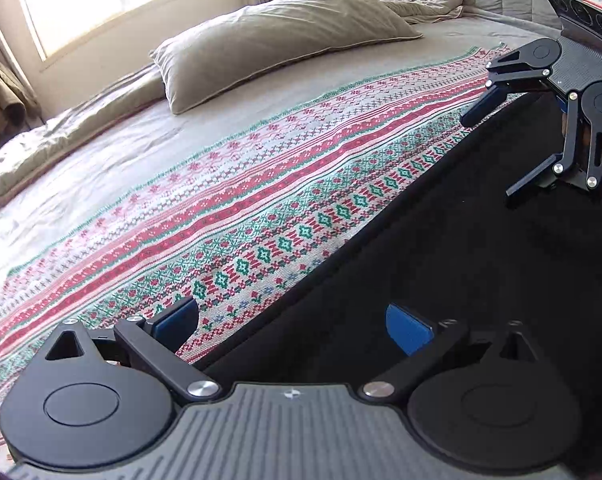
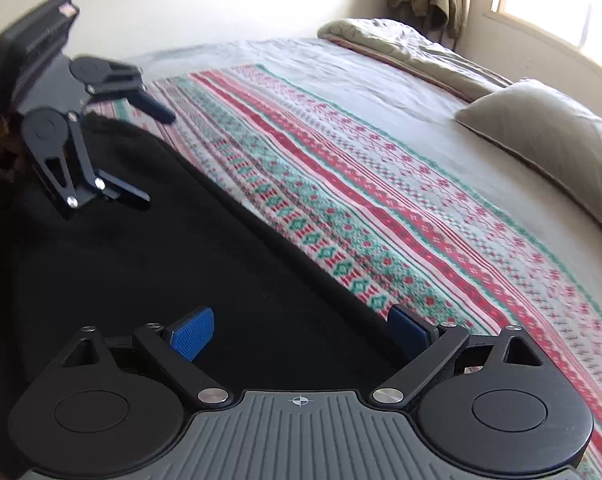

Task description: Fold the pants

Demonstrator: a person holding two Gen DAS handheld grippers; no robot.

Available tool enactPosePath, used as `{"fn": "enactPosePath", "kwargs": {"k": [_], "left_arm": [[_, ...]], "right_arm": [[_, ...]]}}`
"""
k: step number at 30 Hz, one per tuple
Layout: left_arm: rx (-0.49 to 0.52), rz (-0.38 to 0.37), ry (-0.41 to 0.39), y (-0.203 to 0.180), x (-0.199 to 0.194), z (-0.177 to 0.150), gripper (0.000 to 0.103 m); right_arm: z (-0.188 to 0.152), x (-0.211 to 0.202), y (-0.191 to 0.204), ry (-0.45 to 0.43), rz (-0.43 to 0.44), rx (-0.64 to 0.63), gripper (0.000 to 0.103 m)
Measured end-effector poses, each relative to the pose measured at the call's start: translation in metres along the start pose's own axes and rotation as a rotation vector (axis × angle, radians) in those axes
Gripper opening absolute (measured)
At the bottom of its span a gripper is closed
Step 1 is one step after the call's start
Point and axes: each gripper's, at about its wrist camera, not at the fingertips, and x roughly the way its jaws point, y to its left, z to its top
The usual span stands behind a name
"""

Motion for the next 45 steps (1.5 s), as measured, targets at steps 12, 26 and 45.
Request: {"fn": "enactPosePath", "kwargs": {"k": [12, 26, 45], "left_arm": [[-0.192, -0.147, 0.050, 0.034, 0.018, -0.011, 0.087], [-0.330, 0.036, -0.030, 0.010, -0.011, -0.015, 0.019], [-0.397, 0.107, -0.213, -0.105, -0.193, -0.075, 0.019]], "right_arm": [[0.004, 0.034, -0.027, 0.101, 0.011, 0.035, 0.096], [0.004, 0.023, -0.001, 0.050, -0.087, 0.089, 0.010], [-0.024, -0.151, 0.145, -0.092, -0.274, 0.001, 0.002]]}}
